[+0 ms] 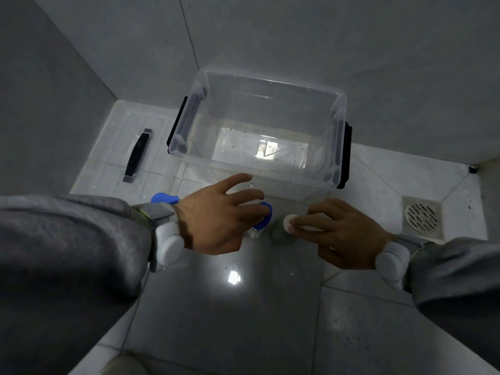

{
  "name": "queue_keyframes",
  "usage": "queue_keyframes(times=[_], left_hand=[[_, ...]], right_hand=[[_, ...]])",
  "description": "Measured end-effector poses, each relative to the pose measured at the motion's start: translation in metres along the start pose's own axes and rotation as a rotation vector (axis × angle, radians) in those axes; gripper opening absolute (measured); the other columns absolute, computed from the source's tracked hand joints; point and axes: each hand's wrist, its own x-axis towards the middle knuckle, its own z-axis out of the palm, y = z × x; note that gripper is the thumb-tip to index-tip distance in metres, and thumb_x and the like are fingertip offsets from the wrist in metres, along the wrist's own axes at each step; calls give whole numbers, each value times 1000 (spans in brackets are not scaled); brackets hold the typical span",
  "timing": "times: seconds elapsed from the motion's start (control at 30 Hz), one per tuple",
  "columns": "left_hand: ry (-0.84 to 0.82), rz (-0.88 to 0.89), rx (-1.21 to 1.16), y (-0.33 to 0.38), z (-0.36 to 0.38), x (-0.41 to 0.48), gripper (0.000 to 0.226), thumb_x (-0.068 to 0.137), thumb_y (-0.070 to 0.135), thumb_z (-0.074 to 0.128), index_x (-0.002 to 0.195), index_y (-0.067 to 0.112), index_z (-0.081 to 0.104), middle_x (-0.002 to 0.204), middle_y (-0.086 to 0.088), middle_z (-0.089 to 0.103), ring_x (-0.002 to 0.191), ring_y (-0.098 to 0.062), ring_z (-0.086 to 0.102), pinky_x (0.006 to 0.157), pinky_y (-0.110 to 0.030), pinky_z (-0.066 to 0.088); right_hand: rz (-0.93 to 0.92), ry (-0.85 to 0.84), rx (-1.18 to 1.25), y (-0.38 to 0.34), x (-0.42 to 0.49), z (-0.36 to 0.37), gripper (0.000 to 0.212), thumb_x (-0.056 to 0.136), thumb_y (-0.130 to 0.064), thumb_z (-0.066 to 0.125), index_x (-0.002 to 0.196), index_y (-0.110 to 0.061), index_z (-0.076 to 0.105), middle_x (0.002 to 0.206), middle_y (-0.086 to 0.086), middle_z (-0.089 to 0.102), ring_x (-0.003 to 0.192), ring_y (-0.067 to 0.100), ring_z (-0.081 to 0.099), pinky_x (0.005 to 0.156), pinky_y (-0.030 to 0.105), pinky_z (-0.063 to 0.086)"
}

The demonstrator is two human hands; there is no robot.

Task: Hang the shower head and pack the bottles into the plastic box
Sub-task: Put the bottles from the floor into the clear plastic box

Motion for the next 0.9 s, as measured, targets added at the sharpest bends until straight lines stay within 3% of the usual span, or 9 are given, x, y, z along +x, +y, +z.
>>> queue_keyframes(times=[0.2, 0.3, 0.37, 0.47, 0.6, 0.9], left_hand=[[21, -112, -30, 1, -8, -4, 49, 89, 41, 53, 133, 24, 67, 144, -2, 58, 139, -27, 46, 122, -57, 16], [43, -173, -89, 2, -13, -4, 65, 84, 37, 60, 148, 23, 51, 150, -3, 51, 138, -27, 45, 121, -51, 23], [32, -174, -128, 3, -15, -2, 70, 82, 36, 61, 150, 21, 47, 151, -4, 50, 136, -27, 47, 116, -47, 31], [2, -203, -210, 8, -13, 3, 75, 83, 40, 61, 153, 19, 42, 151, -4, 50, 133, -25, 49, 109, -40, 41], [-24, -290, -230, 21, -3, 10, 84, 84, 50, 61, 157, 21, 32, 146, 0, 53, 129, -21, 51, 107, -39, 45], [-113, -292, -195, 19, 10, 24, 88, 81, 39, 74, 157, 26, 32, 140, -2, 54, 125, -25, 52, 103, -38, 46]], right_hand=[[113, -13, 134, -2, 13, -11, 46, 85, -25, 64, 130, -18, 60, 140, 6, 57, 122, 30, 54, 99, 48, 47], [268, -43, 253, -1, 13, -13, 58, 88, -36, 66, 140, -17, 50, 148, 3, 48, 132, 21, 46, 111, 35, 38], [334, -89, 313, -5, 12, -9, 67, 85, -40, 69, 143, -18, 45, 148, 1, 47, 131, 18, 45, 110, 29, 35], [445, -96, 423, -15, 10, 1, 72, 80, -42, 72, 143, -21, 42, 139, -2, 50, 123, 17, 50, 105, 35, 43], [618, -131, 496, -19, 7, 16, 86, 77, -46, 78, 147, -21, 36, 141, -1, 49, 126, 17, 48, 109, 39, 40], [598, -122, 467, -17, 15, 27, 78, 74, -43, 79, 139, -19, 44, 129, 0, 55, 115, 21, 54, 99, 41, 45]])
